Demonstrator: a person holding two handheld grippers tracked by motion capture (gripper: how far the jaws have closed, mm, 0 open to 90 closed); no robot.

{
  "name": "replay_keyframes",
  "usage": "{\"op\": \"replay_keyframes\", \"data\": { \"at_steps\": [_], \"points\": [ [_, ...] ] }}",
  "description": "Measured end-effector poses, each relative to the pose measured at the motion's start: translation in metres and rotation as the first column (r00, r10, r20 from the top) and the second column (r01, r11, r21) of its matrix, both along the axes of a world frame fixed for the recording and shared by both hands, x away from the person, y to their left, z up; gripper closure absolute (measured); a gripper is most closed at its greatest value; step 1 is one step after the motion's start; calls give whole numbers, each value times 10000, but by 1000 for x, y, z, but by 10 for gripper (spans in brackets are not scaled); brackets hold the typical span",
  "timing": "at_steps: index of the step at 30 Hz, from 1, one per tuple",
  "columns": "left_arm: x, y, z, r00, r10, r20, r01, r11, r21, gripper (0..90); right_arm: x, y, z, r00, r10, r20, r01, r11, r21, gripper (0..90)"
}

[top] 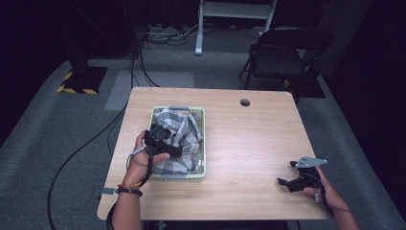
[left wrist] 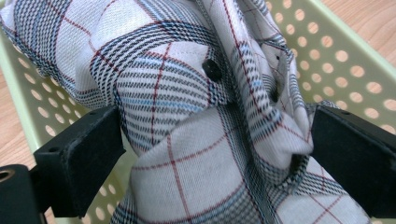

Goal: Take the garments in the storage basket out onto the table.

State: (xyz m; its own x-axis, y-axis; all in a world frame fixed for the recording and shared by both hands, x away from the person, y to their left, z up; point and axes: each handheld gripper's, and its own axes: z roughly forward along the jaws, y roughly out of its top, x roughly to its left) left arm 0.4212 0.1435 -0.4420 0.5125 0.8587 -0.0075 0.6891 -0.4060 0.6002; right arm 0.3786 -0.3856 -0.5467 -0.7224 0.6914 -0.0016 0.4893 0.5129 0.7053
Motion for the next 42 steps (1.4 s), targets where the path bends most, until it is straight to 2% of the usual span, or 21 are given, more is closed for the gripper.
{"op": "replay_keyframes", "data": {
  "at_steps": [1,5,10,16,21,27,31,42],
  "points": [
    [2,0,-1,9999,54,-87,-54,10000,-38,25,0,0,0,10000,1,1,-1,10000,2,0],
    [13,1,-7,9973,436,-585,-472,9970,-616,17,0,0,0,10000,2,-2,-2,10000,2,0],
    [22,-2,-14,9910,786,-1080,-866,9937,-715,16,0,0,0,10000,8,0,-8,10000,2,1],
    [31,-12,-23,9836,919,-1552,-933,9956,-17,8,0,0,0,10000,10,0,-10,10000,3,0],
    [36,-18,-34,9781,1045,-1801,-921,9929,759,5,0,0,0,10000,11,-1,-11,10000,2,0],
    [41,-17,-41,9723,981,-2123,-836,9936,765,5,0,0,0,10000,14,-1,-14,10000,2,0],
    [43,-15,-44,9694,1015,-2234,-897,9940,625,6,0,0,0,10000,16,0,-16,10000,3,0],
    [41,-16,-50,9715,890,-2197,-771,9951,621,15,0,0,0,10000,16,-3,-16,10000,3,0]
  ]
}}
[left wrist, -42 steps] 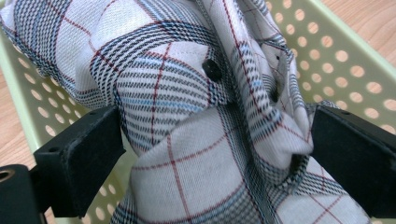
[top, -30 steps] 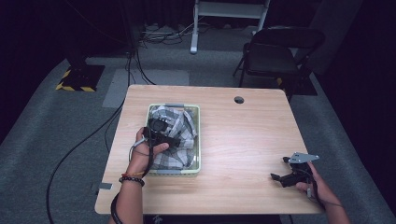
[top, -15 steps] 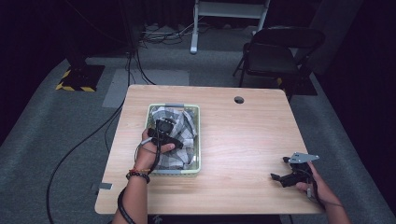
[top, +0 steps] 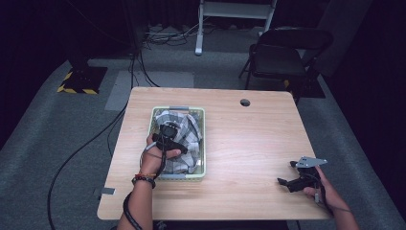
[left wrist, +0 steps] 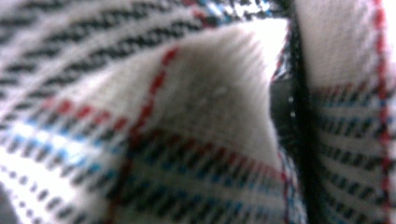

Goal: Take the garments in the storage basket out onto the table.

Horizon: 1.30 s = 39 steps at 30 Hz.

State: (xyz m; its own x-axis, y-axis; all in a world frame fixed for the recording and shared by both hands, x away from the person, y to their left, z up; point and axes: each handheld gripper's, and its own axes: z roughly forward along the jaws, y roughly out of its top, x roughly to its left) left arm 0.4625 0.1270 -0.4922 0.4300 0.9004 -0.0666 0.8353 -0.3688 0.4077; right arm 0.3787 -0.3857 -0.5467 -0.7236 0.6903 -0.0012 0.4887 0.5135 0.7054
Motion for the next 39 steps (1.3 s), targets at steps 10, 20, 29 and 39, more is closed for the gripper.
{"op": "replay_keyframes", "data": {
  "at_steps": [10,20,29,39],
  "points": [
    [-1,-1,0,10000,-15,50,14,9996,282,148,0,0,0,10000,2,2,-2,10000,0,0],
    [-5,-1,4,9989,82,472,-108,9984,550,430,0,0,0,10000,3,1,-3,10000,1,0],
    [-6,-1,6,9982,146,585,-175,9986,504,526,0,0,0,10000,3,1,-3,10000,0,0],
    [-7,1,8,9972,232,717,-259,9990,376,525,0,0,0,10000,2,1,-2,10000,1,0]
  ]
}}
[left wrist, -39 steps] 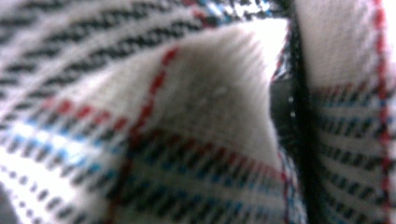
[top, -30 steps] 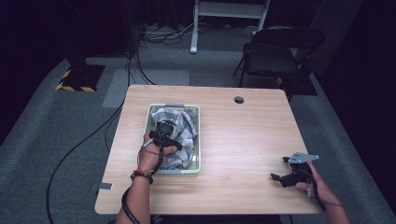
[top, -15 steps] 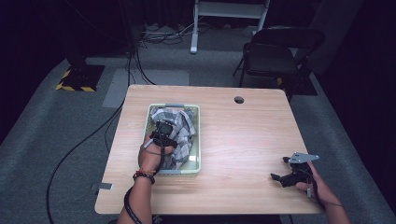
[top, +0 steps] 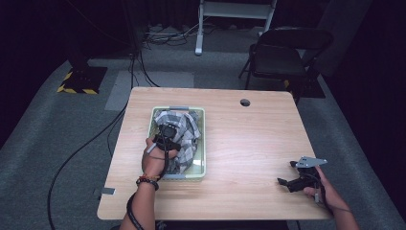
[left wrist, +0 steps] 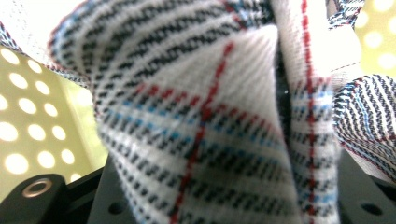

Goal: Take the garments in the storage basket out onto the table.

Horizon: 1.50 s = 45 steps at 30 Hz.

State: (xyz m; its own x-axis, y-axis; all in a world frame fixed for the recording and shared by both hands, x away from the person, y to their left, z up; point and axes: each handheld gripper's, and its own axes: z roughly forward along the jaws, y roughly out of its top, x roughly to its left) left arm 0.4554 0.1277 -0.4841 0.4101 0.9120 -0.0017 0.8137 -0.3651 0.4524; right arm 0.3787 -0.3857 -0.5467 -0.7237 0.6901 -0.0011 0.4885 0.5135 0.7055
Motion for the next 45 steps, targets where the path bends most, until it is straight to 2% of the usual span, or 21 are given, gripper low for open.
{"op": "replay_keyframes", "data": {
  "at_steps": [8,15,31,45],
  "points": [
    [-2,8,9,9999,-46,105,51,9987,-507,550,0,0,0,10000,-2,2,2,10000,-3,0],
    [-9,15,21,9994,-84,349,121,9940,-1090,557,0,0,0,10000,0,0,0,10000,-2,0],
    [-29,17,36,9940,-155,1081,306,9896,-1403,561,0,0,0,10000,0,0,0,10000,1,0],
    [-44,20,58,9820,-50,1890,431,9793,-1979,560,0,0,0,10000,0,1,0,10000,0,0]
  ]
}}
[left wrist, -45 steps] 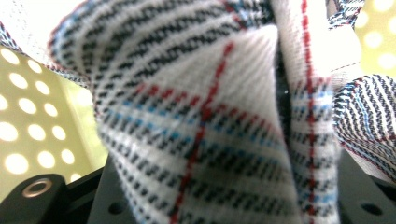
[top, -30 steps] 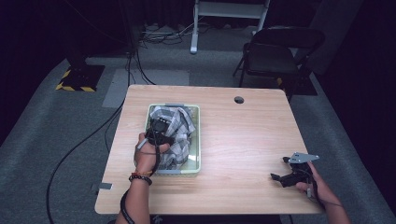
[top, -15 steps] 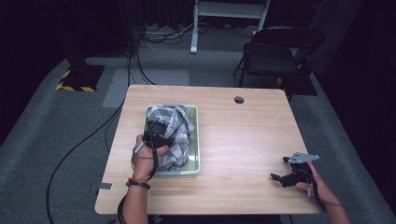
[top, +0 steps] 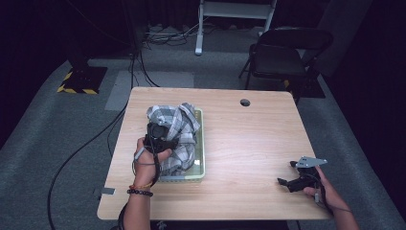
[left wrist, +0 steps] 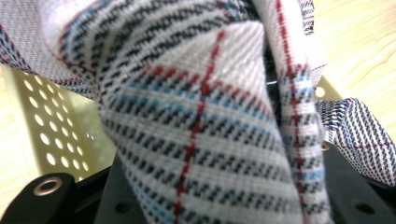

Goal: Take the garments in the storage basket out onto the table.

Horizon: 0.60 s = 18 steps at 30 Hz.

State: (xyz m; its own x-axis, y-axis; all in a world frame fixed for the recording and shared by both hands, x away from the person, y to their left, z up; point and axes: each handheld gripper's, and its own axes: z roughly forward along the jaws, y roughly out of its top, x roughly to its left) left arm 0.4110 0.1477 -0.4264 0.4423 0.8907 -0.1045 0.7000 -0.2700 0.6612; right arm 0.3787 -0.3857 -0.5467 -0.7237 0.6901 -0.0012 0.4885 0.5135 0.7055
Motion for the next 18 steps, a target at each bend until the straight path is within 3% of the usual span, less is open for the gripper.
{"op": "replay_keyframes", "data": {
  "at_steps": [7,18],
  "points": [
    [-5,3,8,9996,73,275,-63,9992,-392,560,0,0,0,10000,1,-1,-1,10000,0,0],
    [-15,-1,24,9972,15,746,27,9984,-568,559,0,0,0,10000,1,1,-1,10000,-1,0]
  ]
}}
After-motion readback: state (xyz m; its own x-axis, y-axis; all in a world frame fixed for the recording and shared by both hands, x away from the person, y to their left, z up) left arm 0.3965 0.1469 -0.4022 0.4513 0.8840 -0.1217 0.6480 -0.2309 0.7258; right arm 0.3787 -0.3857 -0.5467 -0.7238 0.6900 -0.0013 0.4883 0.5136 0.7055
